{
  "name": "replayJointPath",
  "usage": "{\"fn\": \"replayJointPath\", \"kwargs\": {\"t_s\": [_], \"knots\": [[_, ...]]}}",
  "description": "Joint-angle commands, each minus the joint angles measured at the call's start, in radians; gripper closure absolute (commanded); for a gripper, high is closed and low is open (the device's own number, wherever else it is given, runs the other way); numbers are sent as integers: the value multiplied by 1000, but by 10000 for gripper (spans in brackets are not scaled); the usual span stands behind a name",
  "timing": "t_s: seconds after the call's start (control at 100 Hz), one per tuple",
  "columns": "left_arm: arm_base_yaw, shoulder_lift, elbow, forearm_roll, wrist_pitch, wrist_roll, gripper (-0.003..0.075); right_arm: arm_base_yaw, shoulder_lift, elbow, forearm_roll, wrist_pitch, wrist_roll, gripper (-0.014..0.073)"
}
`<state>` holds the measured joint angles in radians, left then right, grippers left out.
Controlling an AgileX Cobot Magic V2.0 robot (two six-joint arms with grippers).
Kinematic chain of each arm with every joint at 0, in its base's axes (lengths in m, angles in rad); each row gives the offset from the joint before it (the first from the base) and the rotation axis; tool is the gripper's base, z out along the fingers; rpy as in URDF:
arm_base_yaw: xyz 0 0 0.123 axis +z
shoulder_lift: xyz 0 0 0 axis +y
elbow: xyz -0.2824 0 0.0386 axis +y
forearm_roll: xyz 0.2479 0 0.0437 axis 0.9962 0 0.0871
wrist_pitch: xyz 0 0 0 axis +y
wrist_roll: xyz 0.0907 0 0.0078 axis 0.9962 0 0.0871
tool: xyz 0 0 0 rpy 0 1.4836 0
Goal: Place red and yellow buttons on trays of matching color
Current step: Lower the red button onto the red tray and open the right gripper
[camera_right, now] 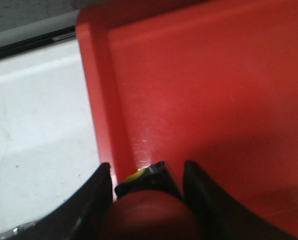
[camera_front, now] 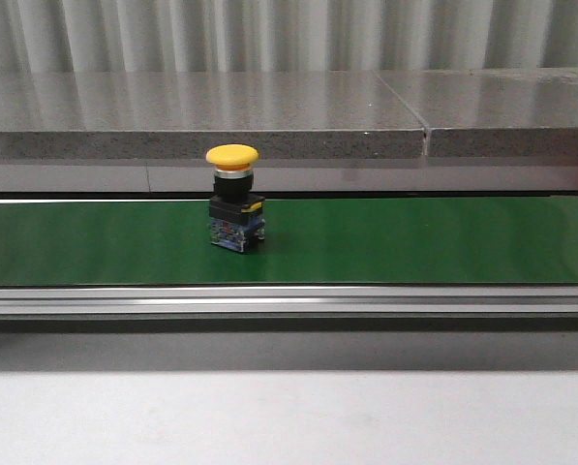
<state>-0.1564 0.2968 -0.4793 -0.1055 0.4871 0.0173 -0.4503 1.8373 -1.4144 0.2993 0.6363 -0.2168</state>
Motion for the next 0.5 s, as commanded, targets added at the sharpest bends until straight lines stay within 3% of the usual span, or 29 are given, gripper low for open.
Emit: {"fn": "replayJointPath", "kwargs": {"t_s": [0.0, 0.35, 0.49], "knots": [[-7, 9, -25, -15, -81, 1, 740, -18, -2, -54, 10, -56, 1, 531], [-7, 9, -25, -15, -81, 1, 740, -67, 81, -70, 9, -52, 1, 525], [-7, 9, -25, -15, -81, 1, 740, -73, 85, -70, 9, -48, 1, 436]]}}
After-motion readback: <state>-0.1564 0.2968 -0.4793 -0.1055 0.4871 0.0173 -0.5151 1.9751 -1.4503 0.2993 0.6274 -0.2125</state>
